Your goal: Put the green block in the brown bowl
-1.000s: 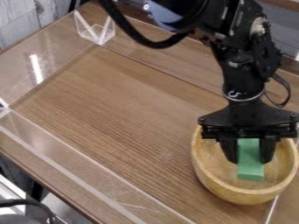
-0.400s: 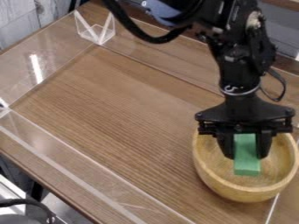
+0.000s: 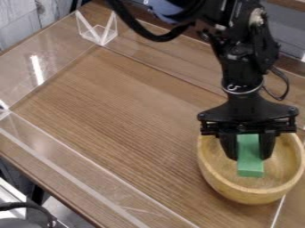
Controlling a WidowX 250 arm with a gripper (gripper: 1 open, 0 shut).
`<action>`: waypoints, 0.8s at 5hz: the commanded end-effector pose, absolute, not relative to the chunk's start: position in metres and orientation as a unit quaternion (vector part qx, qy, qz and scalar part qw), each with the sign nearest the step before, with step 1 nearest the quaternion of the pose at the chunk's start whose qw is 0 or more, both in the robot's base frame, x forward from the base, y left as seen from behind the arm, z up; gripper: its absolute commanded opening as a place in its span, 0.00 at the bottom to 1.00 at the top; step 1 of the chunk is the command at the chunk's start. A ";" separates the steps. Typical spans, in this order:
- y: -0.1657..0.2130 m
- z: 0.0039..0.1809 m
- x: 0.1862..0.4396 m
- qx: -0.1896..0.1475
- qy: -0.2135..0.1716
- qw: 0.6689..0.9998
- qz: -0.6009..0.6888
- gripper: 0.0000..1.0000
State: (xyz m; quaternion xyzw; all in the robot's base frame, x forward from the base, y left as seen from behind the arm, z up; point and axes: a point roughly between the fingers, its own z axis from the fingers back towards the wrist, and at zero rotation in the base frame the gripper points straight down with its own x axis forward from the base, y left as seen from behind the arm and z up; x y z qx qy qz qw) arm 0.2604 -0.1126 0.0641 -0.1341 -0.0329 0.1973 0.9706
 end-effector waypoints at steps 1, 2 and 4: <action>-0.111 0.078 0.274 -0.147 -0.057 0.967 0.199 0.00; -0.109 0.078 0.275 -0.147 -0.054 0.967 0.200 0.00; -0.106 0.076 0.275 -0.147 -0.051 0.967 0.202 0.00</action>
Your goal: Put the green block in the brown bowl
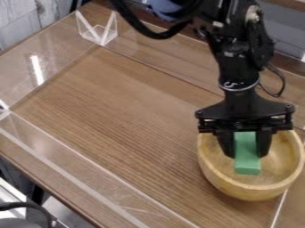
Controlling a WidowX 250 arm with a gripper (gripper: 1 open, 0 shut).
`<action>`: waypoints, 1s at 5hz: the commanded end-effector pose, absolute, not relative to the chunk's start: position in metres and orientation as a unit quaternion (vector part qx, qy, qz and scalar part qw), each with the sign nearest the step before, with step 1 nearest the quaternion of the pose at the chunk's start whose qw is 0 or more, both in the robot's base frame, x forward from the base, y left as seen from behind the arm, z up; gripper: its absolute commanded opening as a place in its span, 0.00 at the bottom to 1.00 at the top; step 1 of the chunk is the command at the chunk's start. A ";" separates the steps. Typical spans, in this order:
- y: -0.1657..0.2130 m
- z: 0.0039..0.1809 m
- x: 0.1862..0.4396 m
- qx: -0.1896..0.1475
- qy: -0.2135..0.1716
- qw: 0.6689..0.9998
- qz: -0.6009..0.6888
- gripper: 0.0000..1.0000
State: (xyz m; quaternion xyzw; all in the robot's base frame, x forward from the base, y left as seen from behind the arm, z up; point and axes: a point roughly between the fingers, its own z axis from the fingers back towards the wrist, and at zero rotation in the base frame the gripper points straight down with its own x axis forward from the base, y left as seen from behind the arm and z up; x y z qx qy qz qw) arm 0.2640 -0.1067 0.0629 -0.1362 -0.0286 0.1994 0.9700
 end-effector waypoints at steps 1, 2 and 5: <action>-0.105 0.075 0.275 -0.148 -0.050 0.967 0.203 0.00; -0.104 0.074 0.274 -0.148 -0.048 0.967 0.204 0.00; -0.101 0.071 0.271 -0.148 -0.042 0.966 0.206 0.00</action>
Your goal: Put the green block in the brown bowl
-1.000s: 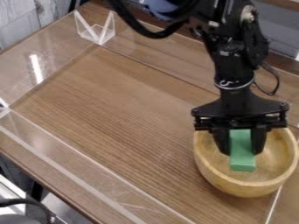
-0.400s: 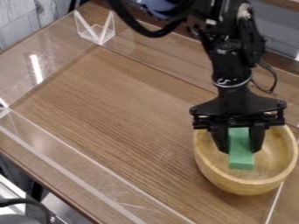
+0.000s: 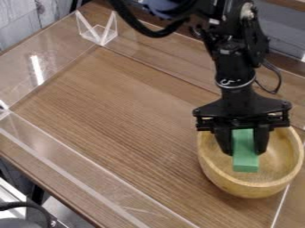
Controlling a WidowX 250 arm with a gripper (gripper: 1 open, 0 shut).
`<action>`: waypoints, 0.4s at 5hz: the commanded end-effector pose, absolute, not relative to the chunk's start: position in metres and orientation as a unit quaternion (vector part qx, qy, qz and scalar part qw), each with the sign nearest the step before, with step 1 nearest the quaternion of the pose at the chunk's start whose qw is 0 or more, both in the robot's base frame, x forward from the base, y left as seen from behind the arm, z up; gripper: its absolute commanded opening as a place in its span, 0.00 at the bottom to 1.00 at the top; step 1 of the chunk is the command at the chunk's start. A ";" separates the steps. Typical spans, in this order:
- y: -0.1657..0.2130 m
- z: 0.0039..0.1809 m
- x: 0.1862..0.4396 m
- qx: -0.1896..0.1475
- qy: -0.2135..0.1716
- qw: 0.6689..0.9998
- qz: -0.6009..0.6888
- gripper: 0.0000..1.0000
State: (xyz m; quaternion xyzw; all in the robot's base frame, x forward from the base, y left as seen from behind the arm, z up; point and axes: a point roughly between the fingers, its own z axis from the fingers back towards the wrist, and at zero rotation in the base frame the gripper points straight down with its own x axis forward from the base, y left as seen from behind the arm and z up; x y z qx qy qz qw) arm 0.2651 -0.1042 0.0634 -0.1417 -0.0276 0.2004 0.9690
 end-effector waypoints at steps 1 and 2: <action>-0.101 0.071 0.270 -0.148 -0.040 0.966 0.207 0.00; -0.100 0.070 0.269 -0.148 -0.037 0.966 0.208 0.00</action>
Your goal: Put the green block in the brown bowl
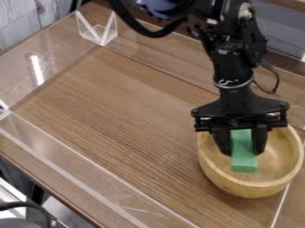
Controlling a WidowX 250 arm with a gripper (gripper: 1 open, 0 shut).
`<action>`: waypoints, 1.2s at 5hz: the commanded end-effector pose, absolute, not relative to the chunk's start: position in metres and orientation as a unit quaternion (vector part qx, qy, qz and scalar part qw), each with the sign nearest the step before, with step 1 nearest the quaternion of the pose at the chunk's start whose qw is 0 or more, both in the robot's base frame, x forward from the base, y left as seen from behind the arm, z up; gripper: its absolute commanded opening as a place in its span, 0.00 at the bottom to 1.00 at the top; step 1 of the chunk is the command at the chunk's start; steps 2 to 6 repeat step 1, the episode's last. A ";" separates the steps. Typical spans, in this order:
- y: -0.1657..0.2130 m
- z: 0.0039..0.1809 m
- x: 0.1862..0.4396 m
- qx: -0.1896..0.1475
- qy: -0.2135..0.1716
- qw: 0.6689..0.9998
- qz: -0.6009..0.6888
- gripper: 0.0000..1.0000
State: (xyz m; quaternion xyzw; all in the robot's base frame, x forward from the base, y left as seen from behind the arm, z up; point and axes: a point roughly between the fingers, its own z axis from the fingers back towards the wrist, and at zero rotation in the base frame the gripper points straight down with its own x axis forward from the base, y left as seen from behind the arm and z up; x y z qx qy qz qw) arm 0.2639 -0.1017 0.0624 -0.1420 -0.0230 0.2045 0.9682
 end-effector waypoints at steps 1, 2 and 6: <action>-0.099 0.070 0.268 -0.148 -0.034 0.966 0.210 0.00; -0.099 0.070 0.268 -0.148 -0.034 0.966 0.210 0.00; -0.099 0.070 0.268 -0.148 -0.034 0.966 0.210 0.00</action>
